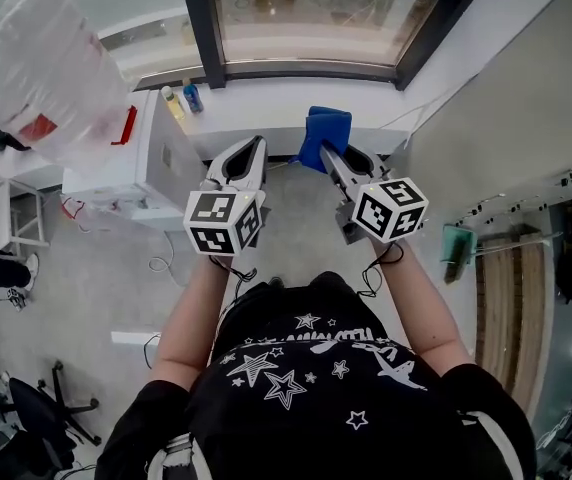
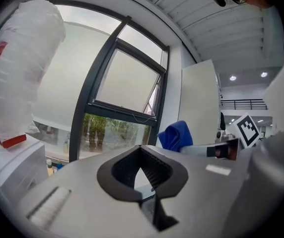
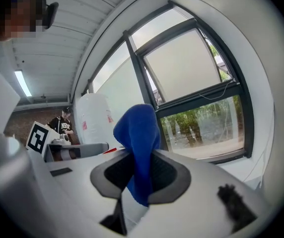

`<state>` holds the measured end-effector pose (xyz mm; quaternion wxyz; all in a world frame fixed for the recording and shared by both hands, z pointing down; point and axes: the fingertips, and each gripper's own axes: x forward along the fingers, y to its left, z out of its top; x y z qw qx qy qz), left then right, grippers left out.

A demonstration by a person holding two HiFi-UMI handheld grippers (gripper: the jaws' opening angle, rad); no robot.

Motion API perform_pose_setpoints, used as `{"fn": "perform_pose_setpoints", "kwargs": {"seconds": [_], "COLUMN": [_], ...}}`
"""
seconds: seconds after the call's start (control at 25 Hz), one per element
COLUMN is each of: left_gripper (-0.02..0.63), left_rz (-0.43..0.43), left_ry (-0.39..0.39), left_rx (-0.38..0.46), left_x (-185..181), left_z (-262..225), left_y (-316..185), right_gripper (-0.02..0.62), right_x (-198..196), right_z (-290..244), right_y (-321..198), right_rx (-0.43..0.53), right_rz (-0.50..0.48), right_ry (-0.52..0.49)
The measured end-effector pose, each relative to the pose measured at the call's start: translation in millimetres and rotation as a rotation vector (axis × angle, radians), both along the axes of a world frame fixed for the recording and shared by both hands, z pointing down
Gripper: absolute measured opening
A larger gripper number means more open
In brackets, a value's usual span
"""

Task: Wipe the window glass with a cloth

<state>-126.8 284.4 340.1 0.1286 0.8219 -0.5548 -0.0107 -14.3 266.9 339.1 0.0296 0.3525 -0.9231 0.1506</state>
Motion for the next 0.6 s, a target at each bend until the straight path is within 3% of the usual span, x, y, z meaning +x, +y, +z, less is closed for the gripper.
{"fn": "perform_pose_setpoints", "kwargs": {"seconds": [0.28, 0.6], "left_gripper": [0.006, 0.006], "left_rz": [0.026, 0.022], "left_ry": [0.027, 0.029], "left_rx": [-0.054, -0.071], "left_x": [-13, -12], "left_z": [22, 28], "left_y": [-21, -74], "right_gripper": [0.078, 0.078], "right_x": [2, 9], "right_z": [27, 37], "right_y": [-15, -74], "right_rx": [-0.065, -0.079], "right_rz": [0.058, 0.077], "right_ry": [0.034, 0.031]}}
